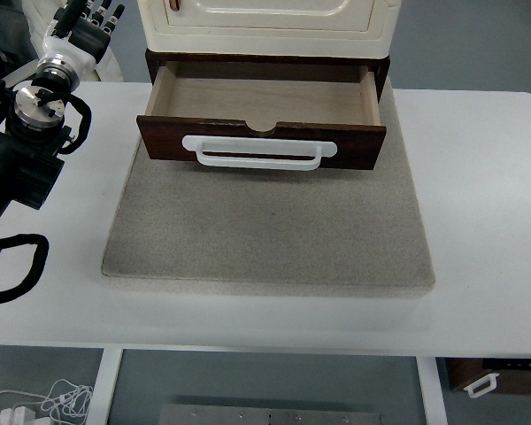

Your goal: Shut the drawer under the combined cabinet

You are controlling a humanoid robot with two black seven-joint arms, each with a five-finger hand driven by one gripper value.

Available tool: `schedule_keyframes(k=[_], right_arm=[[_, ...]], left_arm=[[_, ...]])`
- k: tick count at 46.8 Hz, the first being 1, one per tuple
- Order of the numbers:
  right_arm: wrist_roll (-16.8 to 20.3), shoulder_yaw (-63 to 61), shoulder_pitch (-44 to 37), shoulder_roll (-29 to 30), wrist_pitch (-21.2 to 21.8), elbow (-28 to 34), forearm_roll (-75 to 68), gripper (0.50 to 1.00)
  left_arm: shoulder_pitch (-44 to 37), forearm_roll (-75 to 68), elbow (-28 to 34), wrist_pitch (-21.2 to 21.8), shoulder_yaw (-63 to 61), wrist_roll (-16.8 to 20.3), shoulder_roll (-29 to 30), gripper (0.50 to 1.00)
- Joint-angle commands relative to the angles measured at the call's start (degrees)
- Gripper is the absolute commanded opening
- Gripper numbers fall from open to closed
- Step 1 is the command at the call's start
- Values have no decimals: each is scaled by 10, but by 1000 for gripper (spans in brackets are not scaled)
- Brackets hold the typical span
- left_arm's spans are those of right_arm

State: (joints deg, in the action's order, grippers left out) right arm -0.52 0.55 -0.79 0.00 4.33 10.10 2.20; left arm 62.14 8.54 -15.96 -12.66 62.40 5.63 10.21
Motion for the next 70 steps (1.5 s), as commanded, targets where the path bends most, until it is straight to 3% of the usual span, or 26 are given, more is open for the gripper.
schedule_keyframes(k=[1, 51, 70], right_arm=[[0, 1, 0, 0, 0, 0, 0, 952], [0, 0, 0, 0, 0, -1, 0, 952], [0, 1, 0, 0, 0, 0, 0, 952]], left_arm=[[0, 0, 0, 0, 0, 0, 0, 1000], [-1, 3, 0, -9, 0, 1, 10, 1000], [34, 1, 0, -8, 0, 10, 79, 1000]])
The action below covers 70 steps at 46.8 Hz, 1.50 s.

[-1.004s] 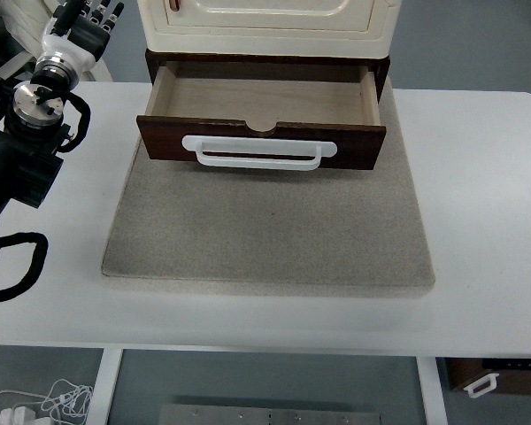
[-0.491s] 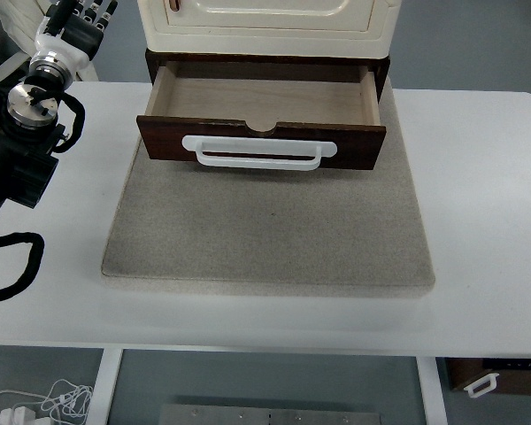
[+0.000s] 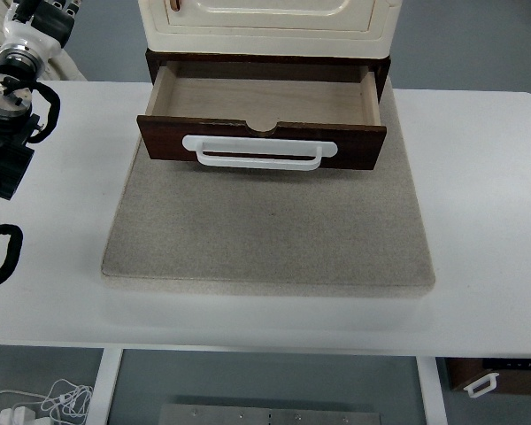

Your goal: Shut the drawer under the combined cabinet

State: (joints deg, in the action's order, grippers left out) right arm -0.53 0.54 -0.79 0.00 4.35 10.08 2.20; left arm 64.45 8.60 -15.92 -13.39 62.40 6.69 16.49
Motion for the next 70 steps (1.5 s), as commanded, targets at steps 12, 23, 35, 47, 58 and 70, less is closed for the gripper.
schedule_keyframes(k=[12, 23, 35, 47, 58, 70], right_arm=[[0, 0, 0, 0, 0, 0, 0, 952], [0, 0, 0, 0, 0, 0, 0, 952], [0, 0, 0, 0, 0, 0, 0, 952], [0, 0, 0, 0, 0, 0, 0, 952], [0, 1, 0, 0, 0, 0, 0, 952], [0, 1, 0, 0, 0, 0, 0, 952]], left_arm=[[54, -2, -38, -1, -3, -1, 73, 1000], [77, -6, -73, -1, -2, 0, 110, 1000], [105, -8, -119, -1, -3, 0, 141, 1000], [115, -53, -222, 8, -21, 0, 172, 1000], [114, -57, -325, 17, -48, 0, 195, 1000], [115, -59, -455, 17, -108, 0, 225, 1000]])
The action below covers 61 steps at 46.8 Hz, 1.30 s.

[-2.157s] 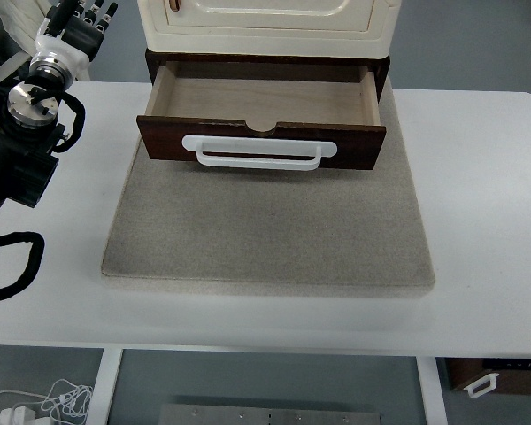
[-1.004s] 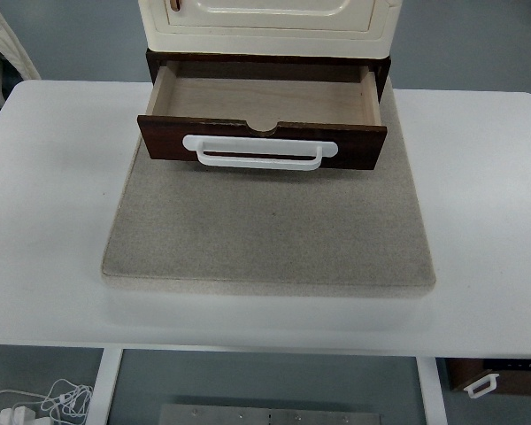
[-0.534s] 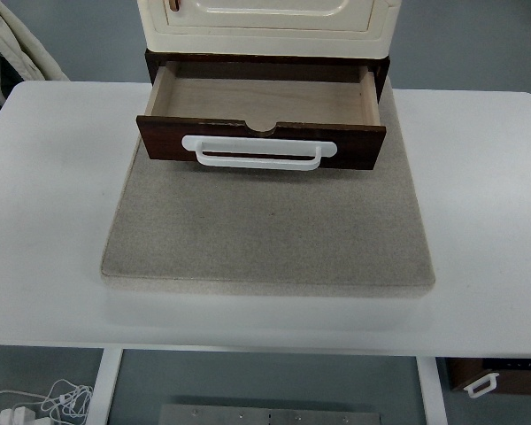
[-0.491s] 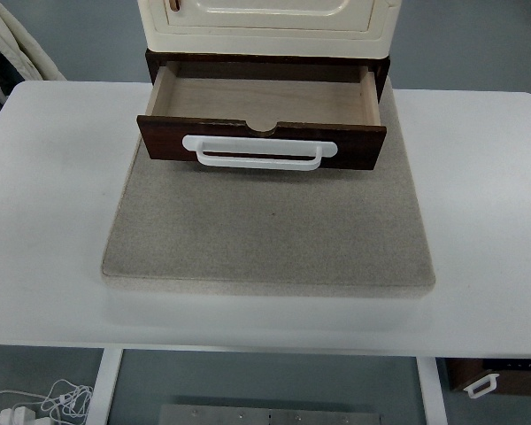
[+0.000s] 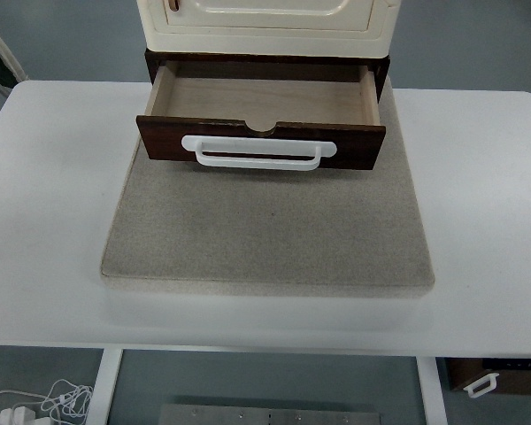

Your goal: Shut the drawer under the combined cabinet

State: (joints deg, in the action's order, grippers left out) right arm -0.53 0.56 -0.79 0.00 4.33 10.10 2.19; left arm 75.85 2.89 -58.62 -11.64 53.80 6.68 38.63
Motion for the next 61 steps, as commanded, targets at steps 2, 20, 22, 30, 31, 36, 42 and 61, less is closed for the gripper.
schedule_keyframes(k=[2, 20, 22, 30, 31, 36, 42, 61], right_arm=[[0, 1, 0, 0, 0, 0, 0, 952], [0, 0, -1, 0, 0, -1, 0, 952], [0, 0, 0, 0, 1, 0, 0, 952], [0, 0, 0, 0, 0, 0, 0, 952], [0, 1, 0, 0, 0, 0, 0, 952], [0, 1, 0, 0, 0, -1, 0, 952], [0, 0, -1, 0, 0, -1, 0, 952], [0, 0, 0, 0, 0, 0, 0, 952]], left_arm=[[4, -5, -46, 0, -38, 0, 8, 1000], [42, -62, -218, 1, -143, -1, 23, 1000], [43, -68, -232, 4, -154, -2, 22, 1000], [71, -90, -281, 5, -232, -3, 18, 1000], [75, -90, -287, 5, -240, -3, 16, 1000], [83, -91, -309, 4, -280, -7, 6, 1000], [89, -92, -323, -2, -330, -11, -11, 1000], [100, -173, -384, -21, -476, -49, -52, 1000]])
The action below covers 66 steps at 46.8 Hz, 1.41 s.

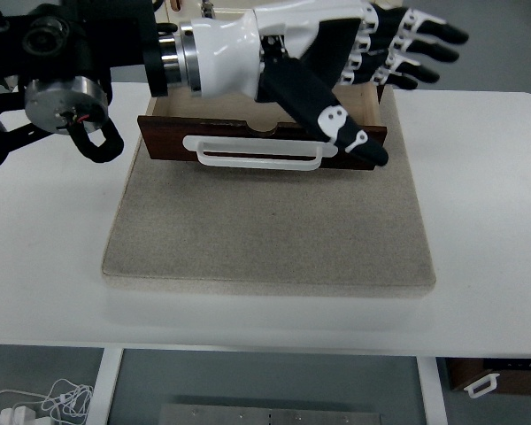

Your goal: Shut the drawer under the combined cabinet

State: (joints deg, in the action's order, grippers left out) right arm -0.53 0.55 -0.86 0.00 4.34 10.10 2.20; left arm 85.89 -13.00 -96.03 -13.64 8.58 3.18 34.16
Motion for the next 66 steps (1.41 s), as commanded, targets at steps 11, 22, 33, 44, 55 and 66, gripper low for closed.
schedule_keyframes(k=[11, 22, 33, 44, 55, 66], right_arm=[[0, 0, 1, 0, 0, 0, 0, 952], [0, 1, 1, 0, 0, 0, 0, 952], [0, 1, 0, 0, 0, 0, 0, 952], [0, 0, 1, 0, 1, 0, 0, 952], [0, 1, 1, 0, 1, 0, 0, 952], [0, 1, 1, 0, 0, 0, 0, 952]], left_arm=[[-1, -31, -14, -18, -65, -62, -23, 1000], [-1, -34, -14, -91, -71, -180, -22, 1000], [-10, -81, -11, -109, -91, -239, -26, 1000], [-18, -99, 1, -100, -109, -276, -37, 1000], [-9, -118, 17, -101, -110, -337, -42, 1000], [21, -132, 50, -110, -109, -364, -46, 1000]])
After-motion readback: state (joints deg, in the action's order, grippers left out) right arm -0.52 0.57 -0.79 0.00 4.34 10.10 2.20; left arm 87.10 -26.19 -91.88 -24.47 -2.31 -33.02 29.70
